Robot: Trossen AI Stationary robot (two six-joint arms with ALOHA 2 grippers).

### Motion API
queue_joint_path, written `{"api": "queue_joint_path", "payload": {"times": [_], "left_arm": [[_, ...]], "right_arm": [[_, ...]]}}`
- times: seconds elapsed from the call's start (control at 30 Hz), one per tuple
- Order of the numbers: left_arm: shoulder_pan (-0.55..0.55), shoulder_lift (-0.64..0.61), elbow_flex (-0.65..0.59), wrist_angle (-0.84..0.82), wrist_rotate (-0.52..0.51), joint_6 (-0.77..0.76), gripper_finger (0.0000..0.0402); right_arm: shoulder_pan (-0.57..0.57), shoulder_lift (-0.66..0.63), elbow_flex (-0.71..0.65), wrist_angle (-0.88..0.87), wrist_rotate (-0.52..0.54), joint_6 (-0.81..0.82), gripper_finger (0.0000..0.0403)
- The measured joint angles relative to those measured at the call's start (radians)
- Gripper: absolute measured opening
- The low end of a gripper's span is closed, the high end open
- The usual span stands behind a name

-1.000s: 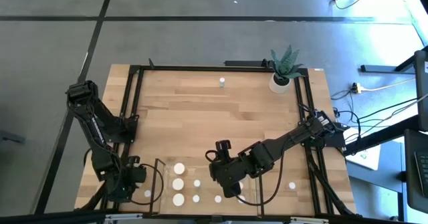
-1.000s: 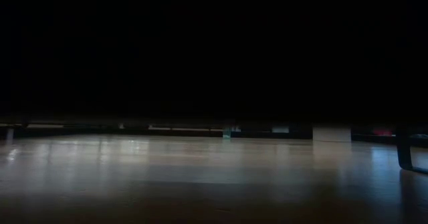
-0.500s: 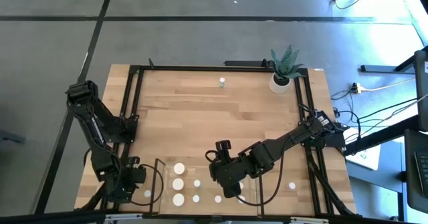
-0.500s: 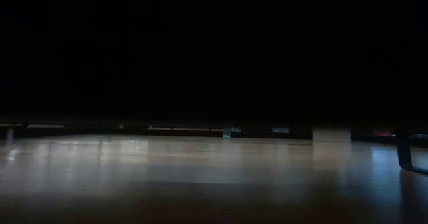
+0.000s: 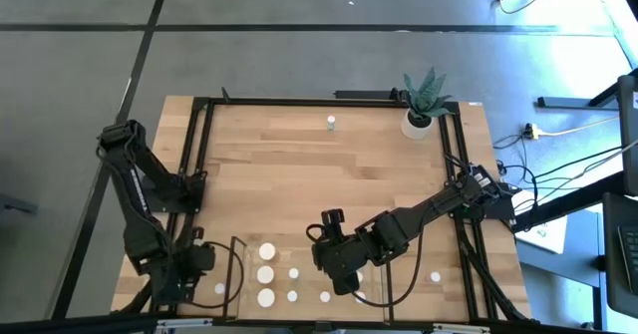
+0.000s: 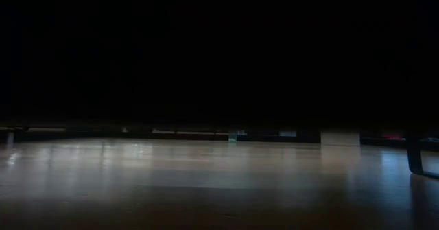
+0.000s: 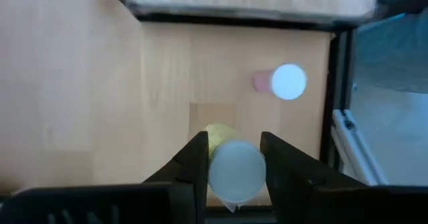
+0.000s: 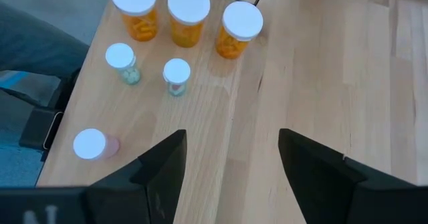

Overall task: Pick and place medicine bottles onto shelf by color
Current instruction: Put the yellow pill bottle on the shelf aligned with the other yellow pill bottles

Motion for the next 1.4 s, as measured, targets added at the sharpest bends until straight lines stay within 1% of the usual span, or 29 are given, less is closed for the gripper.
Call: {"api": "queue_joint_path", "payload": {"times": [0.1,0.27,0.37,0.53,0.67,0.73,0.87,1.03,1.17,1.3,1.4], "left_arm": [[0.0,0.0,0.066,-0.078,-0.016,0.0,0.0104],[0.001,-0.001,0.155,-0.207,-0.077,-0.006,0.0104],[0.017,-0.001,0.204,-0.304,-0.091,-0.027,0.0104],[0.07,-0.001,0.284,-0.456,-0.131,-0.017,0.0104],[0.139,-0.001,0.335,-0.532,-0.138,0.051,0.0104],[0.181,-0.002,0.355,-0.552,-0.139,0.105,0.0104],[0.274,-0.026,0.37,-0.56,-0.161,0.254,0.0104],[0.419,-0.094,0.37,-0.554,-0.193,0.434,0.0104],[0.544,-0.149,0.37,-0.504,-0.204,0.594,0.0104],[0.672,-0.174,0.37,-0.432,-0.178,0.757,0.0104],[0.773,-0.17,0.37,-0.379,-0.124,0.867,0.0104]], "right_arm": [[0.0,0.0,0.0,0.0,0.0,0.0,0.0238],[0.0,0.0,0.0,-0.008,0.0,-0.001,0.0238],[0.0,0.0,0.0,-0.009,0.0,-0.001,0.0238],[0.0,0.0,0.0,-0.04,0.0,-0.019,0.0239],[0.0,-0.002,0.0,-0.06,0.0,-0.026,0.0239],[0.0,-0.007,0.0,-0.091,0.008,-0.025,0.0239],[-0.006,-0.041,-0.001,-0.136,0.058,-0.024,0.0239],[-0.026,-0.084,-0.001,-0.16,0.055,-0.033,0.0239],[-0.053,-0.112,-0.003,-0.171,0.048,-0.064,0.0239],[-0.091,-0.148,-0.027,-0.194,0.01,-0.078,0.0239],[-0.121,-0.206,-0.088,-0.185,0.0,-0.077,0.0239]]}}
